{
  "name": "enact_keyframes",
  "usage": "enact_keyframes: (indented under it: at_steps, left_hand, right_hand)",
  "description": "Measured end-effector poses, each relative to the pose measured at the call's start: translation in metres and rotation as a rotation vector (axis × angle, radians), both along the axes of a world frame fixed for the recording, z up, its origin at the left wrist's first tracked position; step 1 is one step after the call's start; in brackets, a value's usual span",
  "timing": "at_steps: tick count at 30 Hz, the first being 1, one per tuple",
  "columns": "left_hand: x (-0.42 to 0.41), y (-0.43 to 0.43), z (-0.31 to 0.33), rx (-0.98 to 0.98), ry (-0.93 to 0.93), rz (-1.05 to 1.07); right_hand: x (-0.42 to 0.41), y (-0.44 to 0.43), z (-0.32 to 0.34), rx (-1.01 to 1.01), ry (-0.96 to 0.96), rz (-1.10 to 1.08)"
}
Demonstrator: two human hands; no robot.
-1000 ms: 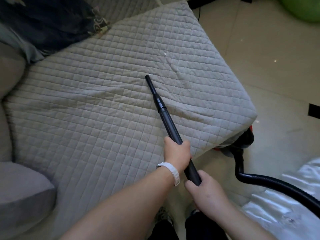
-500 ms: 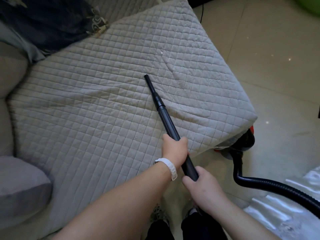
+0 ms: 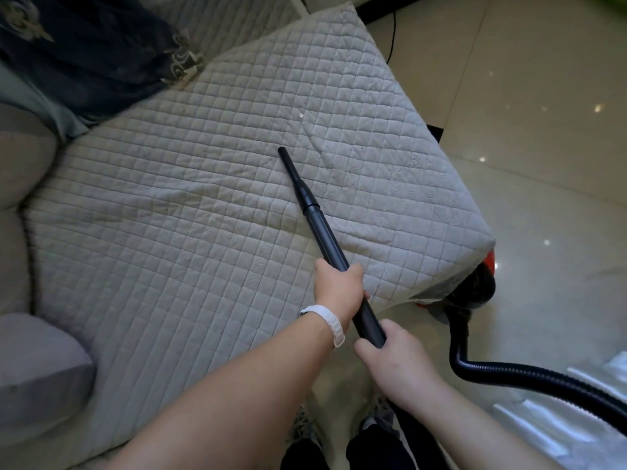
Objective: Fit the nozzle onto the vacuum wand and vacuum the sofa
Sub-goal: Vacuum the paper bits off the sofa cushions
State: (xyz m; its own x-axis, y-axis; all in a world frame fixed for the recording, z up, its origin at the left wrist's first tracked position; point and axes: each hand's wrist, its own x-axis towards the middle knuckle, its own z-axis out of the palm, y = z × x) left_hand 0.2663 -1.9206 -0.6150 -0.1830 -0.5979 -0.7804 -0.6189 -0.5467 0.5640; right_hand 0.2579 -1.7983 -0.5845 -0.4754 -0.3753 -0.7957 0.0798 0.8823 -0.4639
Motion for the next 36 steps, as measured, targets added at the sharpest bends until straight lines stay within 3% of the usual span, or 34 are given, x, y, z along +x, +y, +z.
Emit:
enact_keyframes:
  at_steps: [13,36]
  left_hand:
    - [-0.076,0.008,0.0,-0.002,0.016,0.013]
    - [-0.088,-0.048,0.006,0.029,0.046,0.007]
  right_hand:
    - [-0.075,0.008,-0.004,-0.034,-0.036,-0.008]
    - [-0.085,-0.047,0.009,-0.005,-0.03,-0.026]
